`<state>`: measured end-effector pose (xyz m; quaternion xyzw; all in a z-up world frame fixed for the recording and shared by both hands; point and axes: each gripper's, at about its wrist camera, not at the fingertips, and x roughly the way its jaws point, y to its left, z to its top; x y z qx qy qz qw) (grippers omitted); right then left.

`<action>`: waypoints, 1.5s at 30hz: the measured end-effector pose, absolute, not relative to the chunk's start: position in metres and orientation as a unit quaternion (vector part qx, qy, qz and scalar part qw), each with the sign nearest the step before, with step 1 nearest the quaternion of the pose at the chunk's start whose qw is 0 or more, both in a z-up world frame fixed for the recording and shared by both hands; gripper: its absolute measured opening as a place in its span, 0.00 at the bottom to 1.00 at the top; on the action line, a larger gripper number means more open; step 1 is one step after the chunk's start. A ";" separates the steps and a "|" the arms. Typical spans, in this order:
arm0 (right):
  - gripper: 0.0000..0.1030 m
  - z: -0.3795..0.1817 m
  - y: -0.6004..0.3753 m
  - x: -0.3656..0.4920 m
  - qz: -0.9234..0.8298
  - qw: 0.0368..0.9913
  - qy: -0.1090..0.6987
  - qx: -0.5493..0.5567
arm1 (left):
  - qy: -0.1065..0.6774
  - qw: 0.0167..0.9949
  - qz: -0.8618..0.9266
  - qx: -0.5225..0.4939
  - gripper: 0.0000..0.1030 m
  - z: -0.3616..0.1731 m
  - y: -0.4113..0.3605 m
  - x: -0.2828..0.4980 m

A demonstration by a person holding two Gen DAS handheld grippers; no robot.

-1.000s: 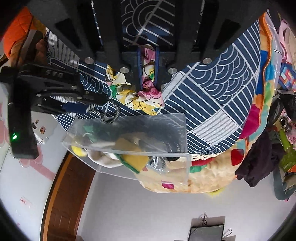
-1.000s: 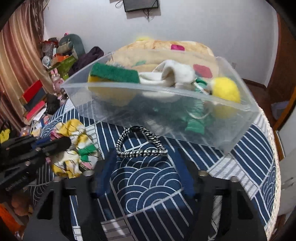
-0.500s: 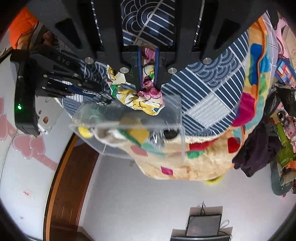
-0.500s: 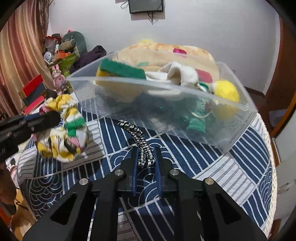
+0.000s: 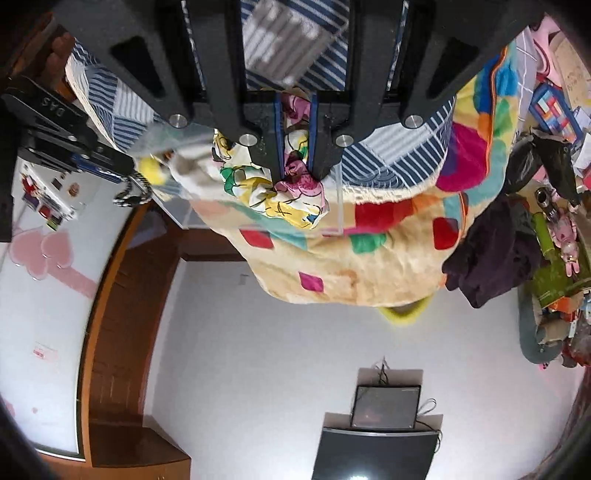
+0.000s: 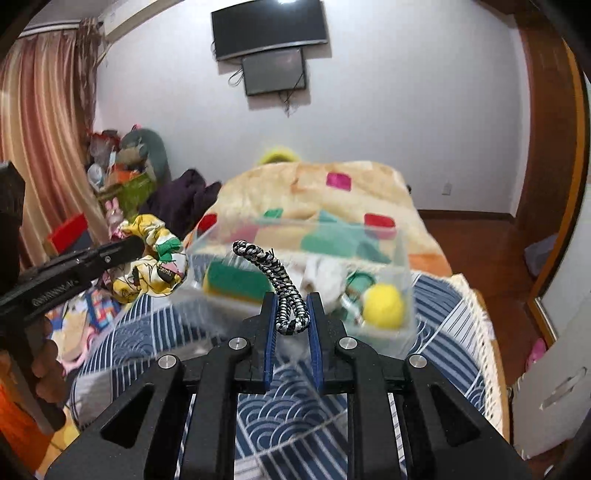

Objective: Organize soft objects
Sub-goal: 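Lower the scrunchie into the box with the left tool while the right tool drops the bracelet in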

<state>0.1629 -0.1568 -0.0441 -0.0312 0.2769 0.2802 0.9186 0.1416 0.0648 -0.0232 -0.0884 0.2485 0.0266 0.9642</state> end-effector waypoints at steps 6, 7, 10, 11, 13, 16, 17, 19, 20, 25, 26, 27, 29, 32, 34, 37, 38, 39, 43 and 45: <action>0.14 -0.046 -0.145 0.178 0.260 0.924 0.280 -0.021 | 0.257 0.961 0.057 -0.080 0.10 -0.032 0.069 0.170; 0.14 -0.046 -0.141 0.180 0.259 0.923 0.283 -0.021 | 0.260 0.961 0.062 -0.076 0.10 -0.034 0.070 0.174; 0.14 -0.051 -0.134 0.190 0.262 0.918 0.298 -0.018 | 0.274 0.956 0.074 -0.071 0.10 -0.045 0.071 0.187; 0.14 -0.054 -0.131 0.193 0.264 0.915 0.303 -0.017 | 0.279 0.955 0.074 -0.073 0.10 -0.048 0.071 0.190; 0.14 -0.059 -0.126 0.199 0.265 0.912 0.314 -0.018 | 0.289 0.952 0.071 -0.073 0.10 -0.056 0.070 0.196; 0.14 -0.067 -0.120 0.204 0.270 0.905 0.329 -0.020 | 0.305 0.948 0.069 -0.063 0.10 -0.065 0.065 0.203; 0.14 -0.069 -0.118 0.205 0.269 0.904 0.332 -0.025 | 0.310 0.946 0.066 -0.060 0.10 -0.067 0.062 0.204; 0.14 -0.073 -0.115 0.205 0.267 0.903 0.334 -0.039 | 0.317 0.945 0.057 -0.054 0.12 -0.071 0.059 0.204; 0.15 -0.074 -0.115 0.204 0.267 0.903 0.335 -0.042 | 0.320 0.944 0.055 -0.053 0.13 -0.072 0.058 0.204; 0.20 -0.074 -0.117 0.199 0.261 0.904 0.335 -0.055 | 0.327 0.942 0.048 -0.057 0.18 -0.074 0.056 0.199; 0.24 -0.073 -0.117 0.198 0.261 0.904 0.333 -0.058 | 0.326 0.942 0.048 -0.056 0.21 -0.073 0.055 0.196; 0.27 -0.072 -0.119 0.196 0.262 0.904 0.331 -0.060 | 0.325 0.943 0.048 -0.055 0.23 -0.072 0.055 0.194; 0.40 -0.071 -0.121 0.194 0.264 0.905 0.328 -0.059 | 0.323 0.944 0.046 -0.055 0.32 -0.070 0.055 0.190; 0.44 -0.068 -0.125 0.192 0.264 0.907 0.324 -0.056 | 0.321 0.945 0.038 -0.054 0.35 -0.067 0.053 0.182; 0.44 -0.065 -0.128 0.190 0.264 0.908 0.322 -0.055 | 0.317 0.946 0.036 -0.051 0.37 -0.063 0.052 0.175; 0.44 -0.058 -0.134 0.185 0.264 0.911 0.313 -0.049 | 0.307 0.950 0.029 -0.052 0.41 -0.055 0.051 0.165; 0.44 -0.053 -0.138 0.182 0.264 0.913 0.307 -0.046 | 0.304 0.951 0.025 -0.052 0.42 -0.052 0.050 0.162; 0.44 -0.049 -0.140 0.180 0.265 0.914 0.303 -0.044 | 0.298 0.953 0.023 -0.052 0.43 -0.047 0.049 0.158; 0.45 -0.031 -0.148 0.168 0.265 0.923 0.275 -0.038 | 0.268 0.962 0.011 -0.052 0.46 -0.025 0.043 0.138; 0.46 -0.021 -0.153 0.160 0.266 0.928 0.259 -0.033 | 0.252 0.966 0.006 -0.053 0.46 -0.014 0.041 0.130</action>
